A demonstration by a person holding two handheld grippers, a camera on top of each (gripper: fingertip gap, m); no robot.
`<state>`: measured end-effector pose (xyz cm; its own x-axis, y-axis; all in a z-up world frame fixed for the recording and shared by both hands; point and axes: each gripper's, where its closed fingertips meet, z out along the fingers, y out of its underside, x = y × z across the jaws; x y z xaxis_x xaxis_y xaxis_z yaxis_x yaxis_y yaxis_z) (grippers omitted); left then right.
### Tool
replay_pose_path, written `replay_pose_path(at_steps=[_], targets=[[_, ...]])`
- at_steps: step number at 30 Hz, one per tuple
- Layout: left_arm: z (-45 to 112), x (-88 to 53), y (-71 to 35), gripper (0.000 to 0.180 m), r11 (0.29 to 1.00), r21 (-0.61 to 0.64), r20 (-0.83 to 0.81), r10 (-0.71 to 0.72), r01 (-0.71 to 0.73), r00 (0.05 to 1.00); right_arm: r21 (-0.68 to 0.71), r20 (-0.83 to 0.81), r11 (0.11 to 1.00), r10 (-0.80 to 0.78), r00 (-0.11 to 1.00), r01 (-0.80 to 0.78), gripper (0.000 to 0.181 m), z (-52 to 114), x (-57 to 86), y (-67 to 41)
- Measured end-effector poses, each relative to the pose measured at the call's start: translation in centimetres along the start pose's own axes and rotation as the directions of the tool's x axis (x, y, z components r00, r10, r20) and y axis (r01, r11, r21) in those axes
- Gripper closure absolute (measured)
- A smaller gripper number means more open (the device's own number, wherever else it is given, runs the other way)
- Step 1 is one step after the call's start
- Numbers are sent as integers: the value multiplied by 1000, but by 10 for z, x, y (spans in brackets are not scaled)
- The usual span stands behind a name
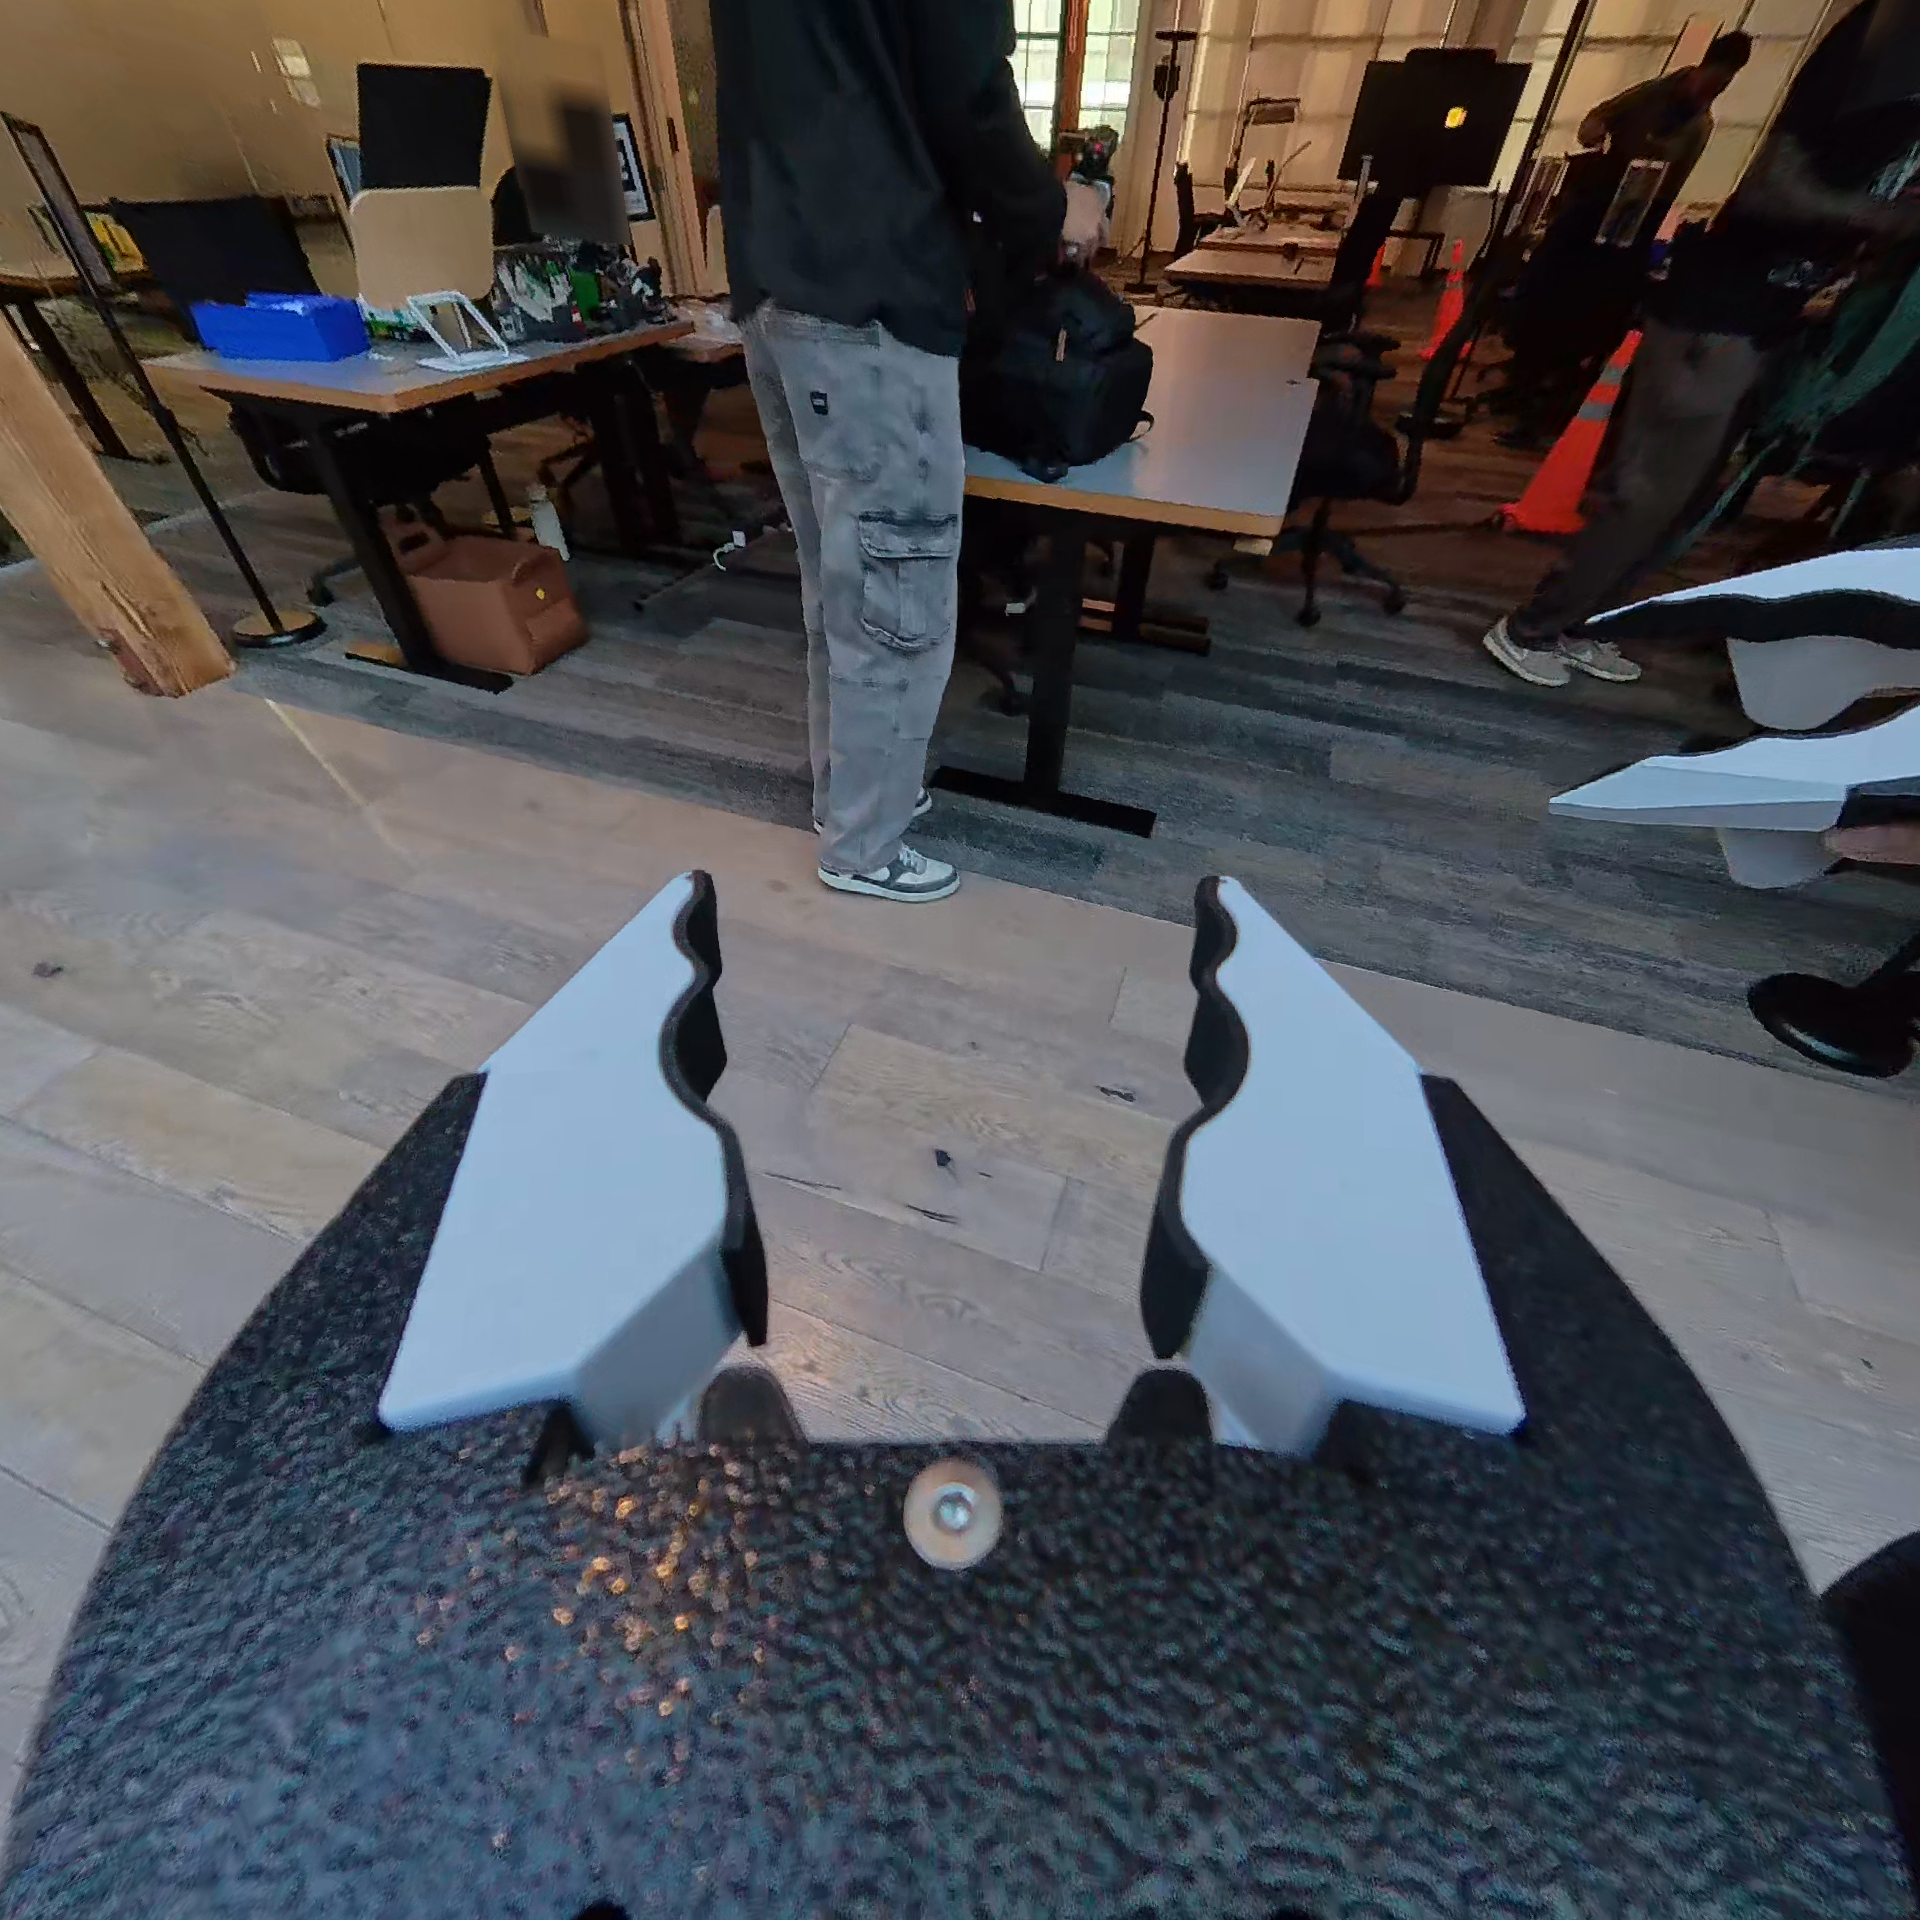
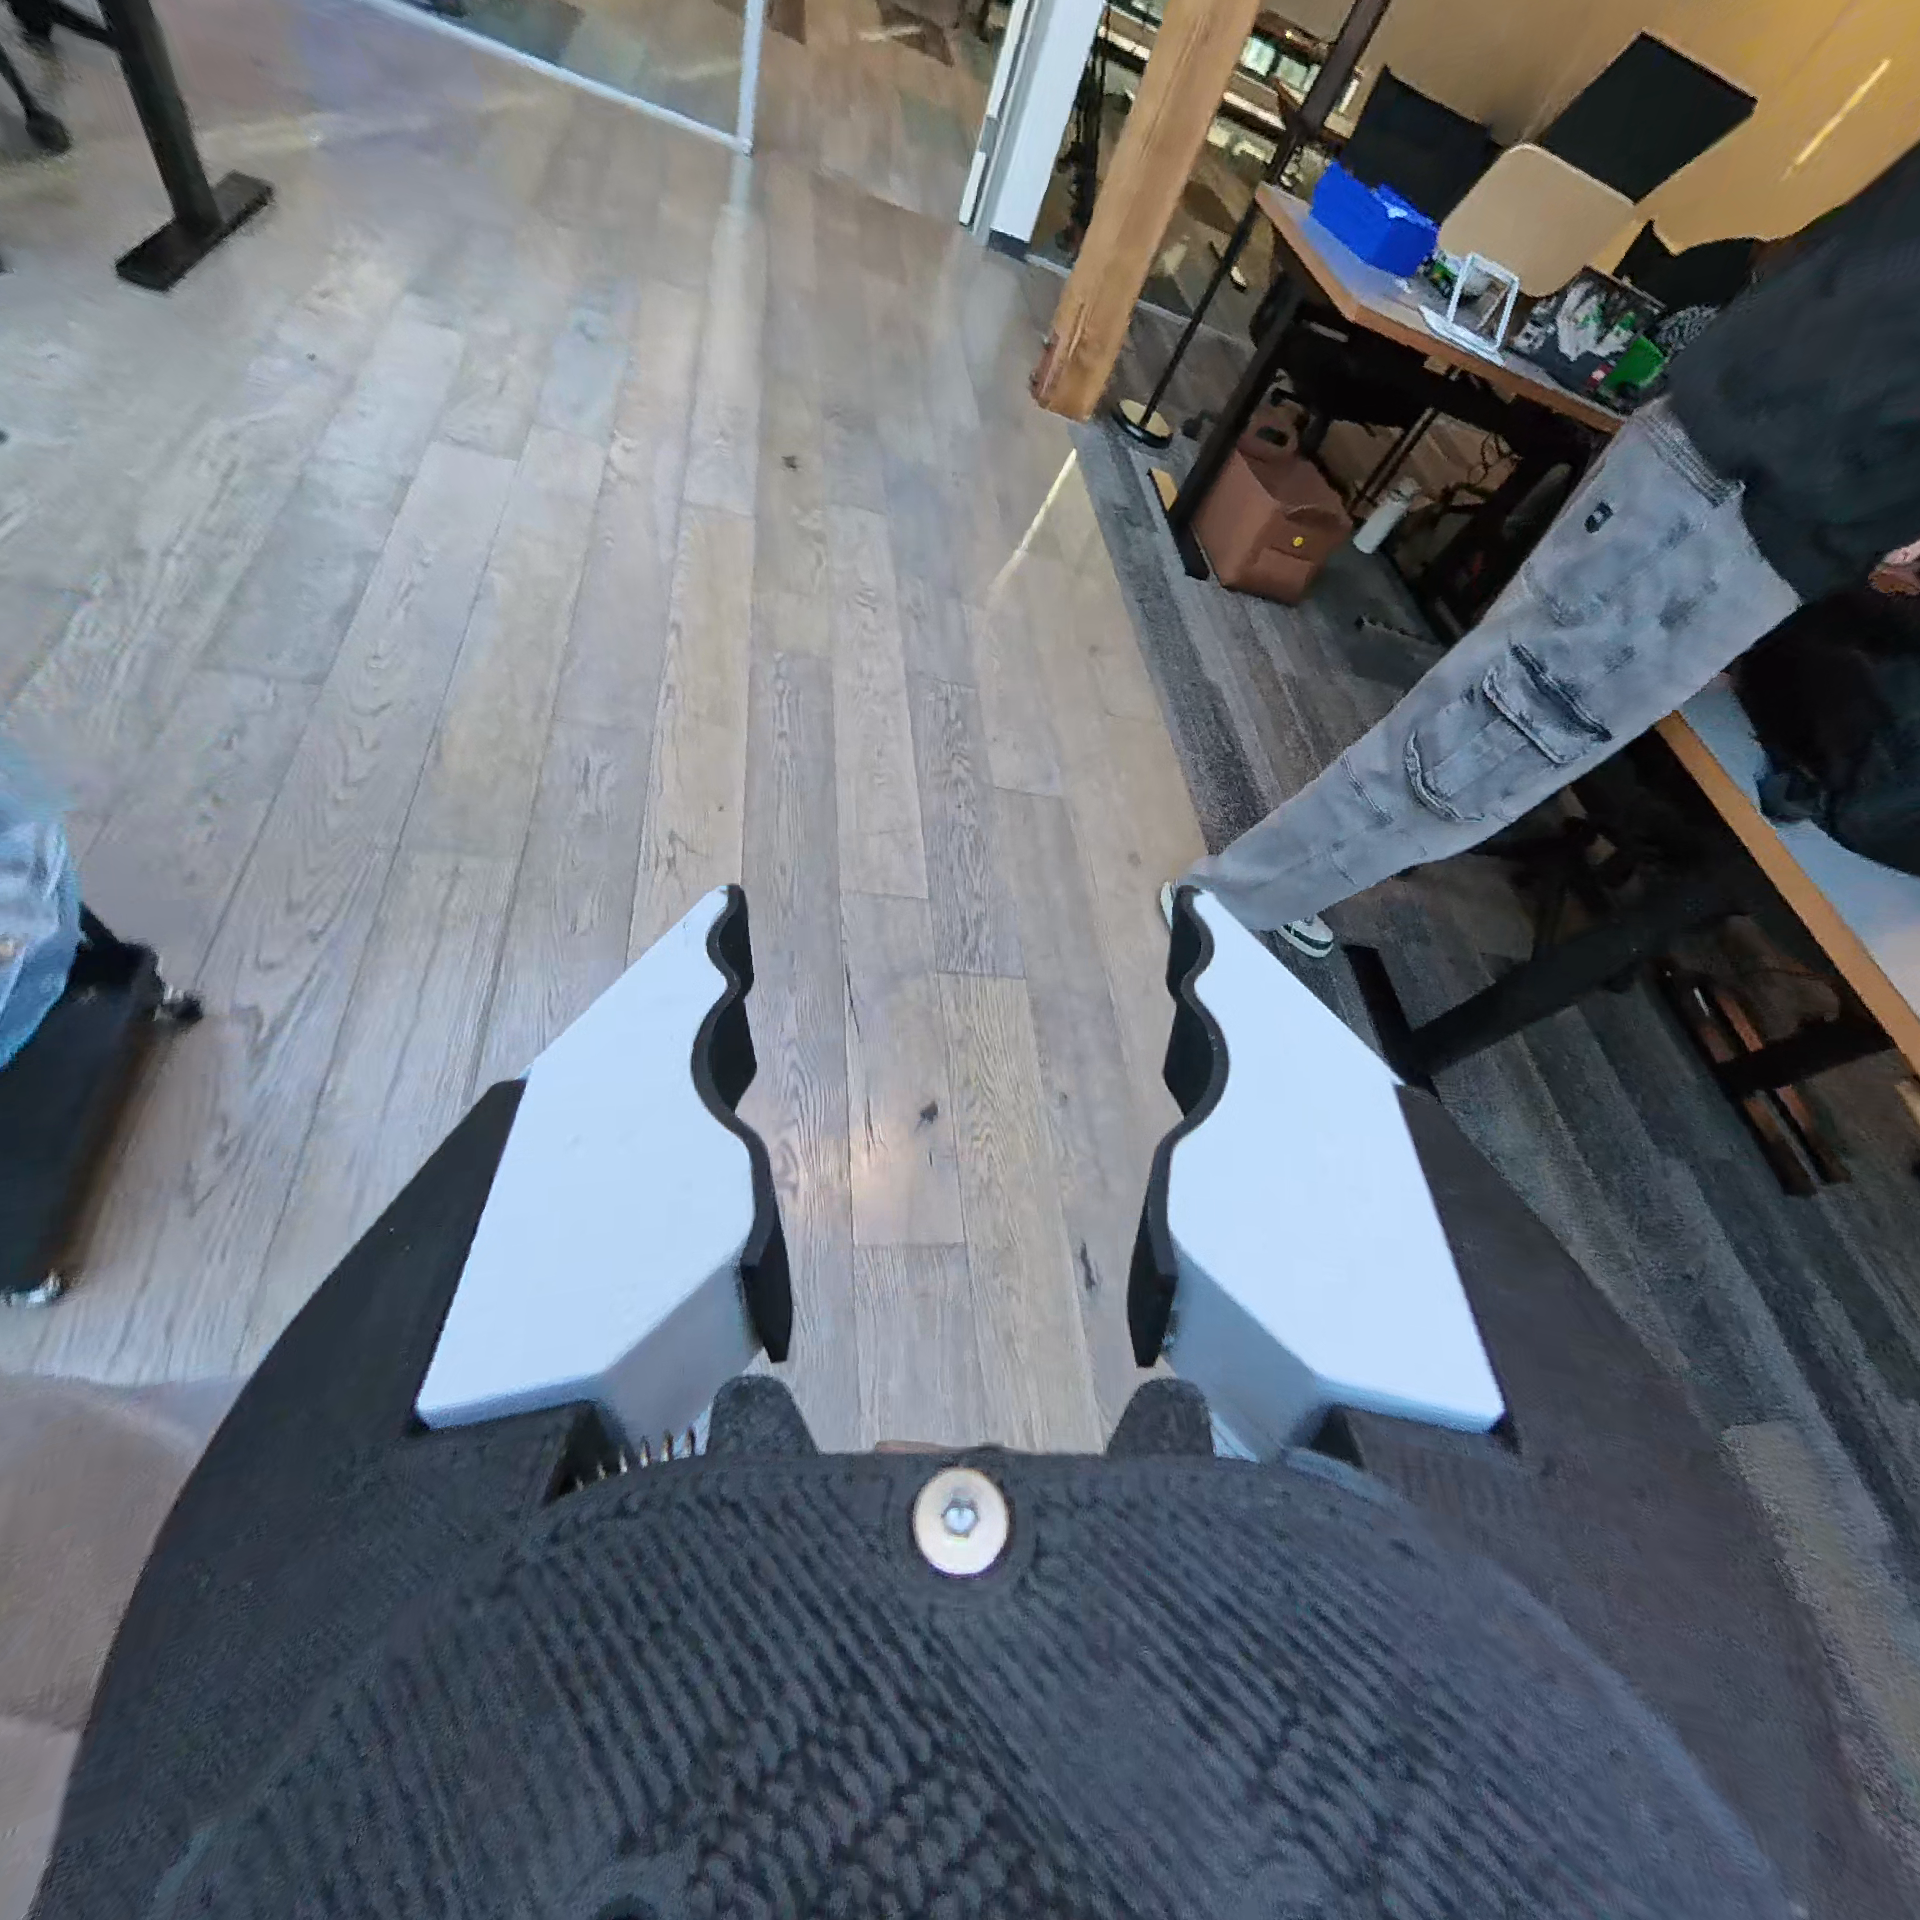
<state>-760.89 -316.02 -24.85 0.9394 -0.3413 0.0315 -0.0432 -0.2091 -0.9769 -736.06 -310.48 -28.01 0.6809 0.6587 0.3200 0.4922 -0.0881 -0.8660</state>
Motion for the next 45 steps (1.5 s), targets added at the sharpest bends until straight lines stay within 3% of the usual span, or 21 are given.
replay_pose_path(at_steps=[16, 23, 28, 36, 39, 45], targets=[[104, -288, -3, 93, 996, -75, 167, -24, 37, 986, 28, 219, 998, -66, 974, 61, 100, 350, -39, -117], [137, -452, -14, 92, 990, -89, 349, -67, 105, 935, 116, 388, 991, -109, 915, 69, 100, 555, -59, -219], [147, -561, -41, 92, 995, -54, 478, -52, 88, 877, 270, 489, 956, -239, 839, 115, 101, 672, -98, -318], [152, -730, -31, 89, 988, 4, 623, -123, 155, 773, 343, 620, 932, -319, 717, 118, 81, 806, -184, -414], [155, -814, -24, 87, 987, 26, 636, -137, 156, 760, 341, 613, 930, -328, 719, 133, 66, 868, -204, -447], [175, -995, -44, 85, 986, 76, 592, -163, 147, 789, 298, 534, 945, -285, 796, 138, 60, 1010, -230, -530]])
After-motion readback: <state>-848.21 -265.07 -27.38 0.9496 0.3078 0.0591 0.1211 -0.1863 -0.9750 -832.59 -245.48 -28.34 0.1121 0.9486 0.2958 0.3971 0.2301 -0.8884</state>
